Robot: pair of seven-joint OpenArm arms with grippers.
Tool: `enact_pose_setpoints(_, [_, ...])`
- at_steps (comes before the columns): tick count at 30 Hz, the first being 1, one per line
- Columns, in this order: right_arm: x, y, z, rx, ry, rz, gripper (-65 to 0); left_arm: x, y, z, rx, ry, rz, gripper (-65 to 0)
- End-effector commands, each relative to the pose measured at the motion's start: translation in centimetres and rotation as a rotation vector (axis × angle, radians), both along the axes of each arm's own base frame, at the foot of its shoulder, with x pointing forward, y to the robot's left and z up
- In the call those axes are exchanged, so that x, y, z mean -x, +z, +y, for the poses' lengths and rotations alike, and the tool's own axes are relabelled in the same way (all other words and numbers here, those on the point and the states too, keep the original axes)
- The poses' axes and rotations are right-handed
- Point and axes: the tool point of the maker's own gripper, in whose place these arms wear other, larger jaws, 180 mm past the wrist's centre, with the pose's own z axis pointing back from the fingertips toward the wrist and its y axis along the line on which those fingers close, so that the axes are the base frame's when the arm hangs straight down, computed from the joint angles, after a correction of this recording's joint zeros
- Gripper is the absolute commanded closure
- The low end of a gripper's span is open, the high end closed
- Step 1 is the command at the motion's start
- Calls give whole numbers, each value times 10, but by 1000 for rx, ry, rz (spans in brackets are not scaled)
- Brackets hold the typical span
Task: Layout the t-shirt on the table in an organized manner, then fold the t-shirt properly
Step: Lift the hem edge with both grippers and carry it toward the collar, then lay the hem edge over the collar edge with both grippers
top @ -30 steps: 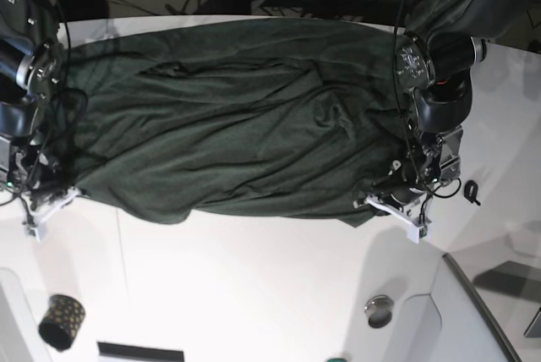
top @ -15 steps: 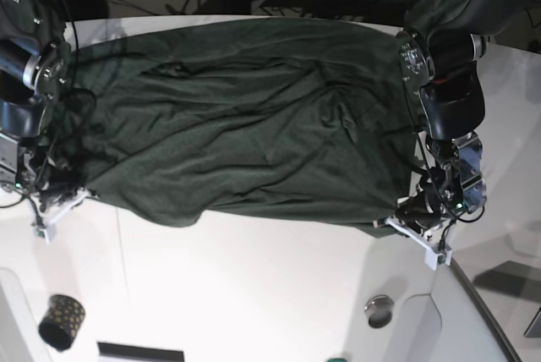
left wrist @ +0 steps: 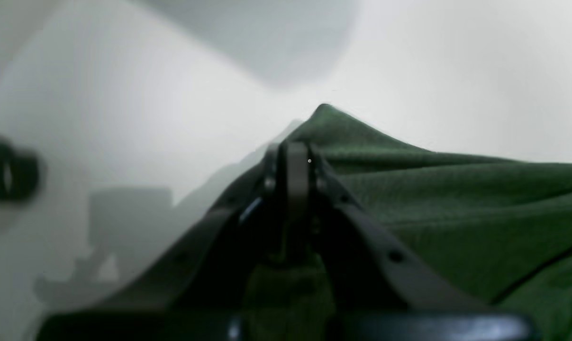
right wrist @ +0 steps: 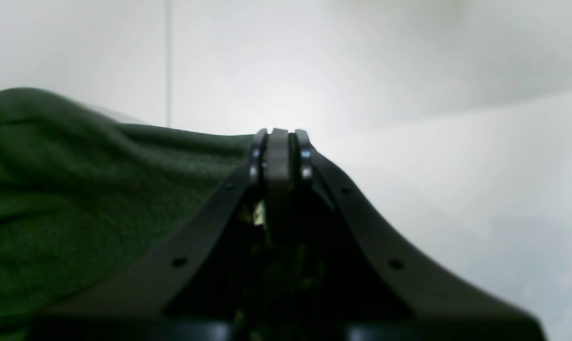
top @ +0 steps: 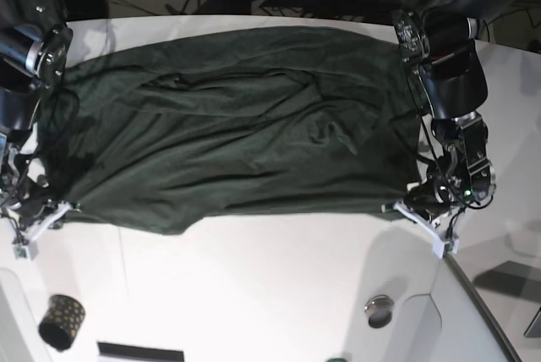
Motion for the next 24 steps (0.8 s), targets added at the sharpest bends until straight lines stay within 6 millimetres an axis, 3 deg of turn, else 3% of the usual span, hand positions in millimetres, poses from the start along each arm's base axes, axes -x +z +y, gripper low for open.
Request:
enact_pose_setpoints(1, [-16,26,-9,19,6,-78,-14,-17,23,8,-13,13,-77,0])
enact_pose_setpoints(6, [-2,22,-14,50,9,-73,-14,-11,38,15,-60,10,-121,0])
enact_pose_setpoints(11, [15,24,-19,101,27,-82,-14,5,48,16,-76,3,-112,0])
enact_pose_setpoints(14, [29,19,-13,109,94,-50,-14,22,52,10,-30,0,-119,0])
enact_pose_setpoints(24, [82,-7,-6,160,133,156,-18,100,18,-2,-26,-19,-26,0])
